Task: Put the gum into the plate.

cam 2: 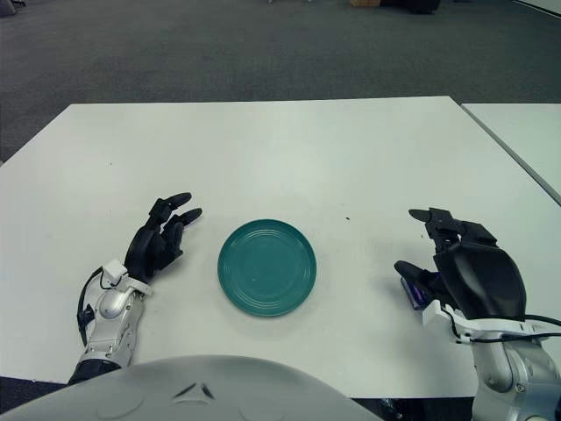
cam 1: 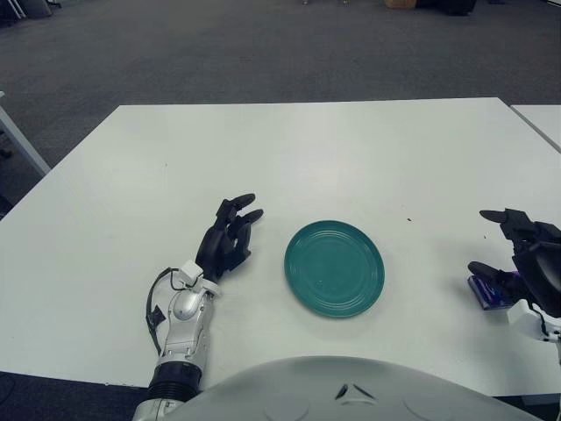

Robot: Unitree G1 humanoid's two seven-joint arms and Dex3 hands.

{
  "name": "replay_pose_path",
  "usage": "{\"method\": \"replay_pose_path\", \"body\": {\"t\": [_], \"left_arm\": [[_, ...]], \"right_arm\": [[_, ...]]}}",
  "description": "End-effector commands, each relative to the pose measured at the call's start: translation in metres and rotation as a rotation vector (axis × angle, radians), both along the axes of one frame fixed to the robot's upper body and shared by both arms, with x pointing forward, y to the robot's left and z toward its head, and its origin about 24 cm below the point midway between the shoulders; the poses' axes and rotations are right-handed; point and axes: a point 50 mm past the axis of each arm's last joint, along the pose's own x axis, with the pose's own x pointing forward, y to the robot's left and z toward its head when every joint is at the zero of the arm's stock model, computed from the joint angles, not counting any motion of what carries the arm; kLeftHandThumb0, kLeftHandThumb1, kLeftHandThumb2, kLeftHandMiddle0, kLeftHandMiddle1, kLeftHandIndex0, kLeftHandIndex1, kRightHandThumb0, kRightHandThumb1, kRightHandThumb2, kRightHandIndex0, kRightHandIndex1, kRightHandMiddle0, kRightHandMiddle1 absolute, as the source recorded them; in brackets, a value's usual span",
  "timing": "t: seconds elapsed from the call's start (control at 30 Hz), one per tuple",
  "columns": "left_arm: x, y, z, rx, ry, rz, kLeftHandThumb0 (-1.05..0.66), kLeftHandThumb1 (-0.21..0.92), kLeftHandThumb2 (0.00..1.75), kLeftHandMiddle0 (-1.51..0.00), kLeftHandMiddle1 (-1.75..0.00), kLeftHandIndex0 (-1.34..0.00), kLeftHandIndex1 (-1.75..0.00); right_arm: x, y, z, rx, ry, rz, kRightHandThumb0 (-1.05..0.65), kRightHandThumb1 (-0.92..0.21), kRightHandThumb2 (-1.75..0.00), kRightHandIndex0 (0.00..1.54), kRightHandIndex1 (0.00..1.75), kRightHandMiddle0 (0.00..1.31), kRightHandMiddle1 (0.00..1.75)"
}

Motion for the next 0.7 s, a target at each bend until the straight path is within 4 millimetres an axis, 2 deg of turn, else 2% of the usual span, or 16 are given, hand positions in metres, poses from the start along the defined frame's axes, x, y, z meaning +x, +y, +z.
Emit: {"method": "replay_pose_path", "body": {"t": [0.0, 0.27, 0.67], "left_arm": [[-0.018, 0.003, -0.028, -0.05, 0.181, 0.046, -0.73, 0.92, 0.63, -0.3, -0.66, 0.0, -0.96], [-0.017, 0.003, -0.025, -0.063, 0.175, 0.06, -0.73, 0.92, 0.6, -0.29, -0.67, 0.0, -1.0], [-0.016, 0.004, -0.025, -0.102, 0.192, 0.082, -0.7, 0.92, 0.54, -0.26, -0.67, 0.0, -1.03]], "right_arm": [[-0.043, -0.009, -0.026, -0.017, 0.256, -0.04, -0.87, -0.92, -0.48, 0.33, 0.23, 0.0, 0.74], [-0.05, -0.021, -0.042, 0.011, 0.294, -0.078, -0.86, -0.92, -0.44, 0.35, 0.21, 0.0, 0.73], [-0.059, -0.035, -0.053, 0.002, 0.36, -0.104, -0.86, -0.92, -0.5, 0.34, 0.17, 0.0, 0.73]]}}
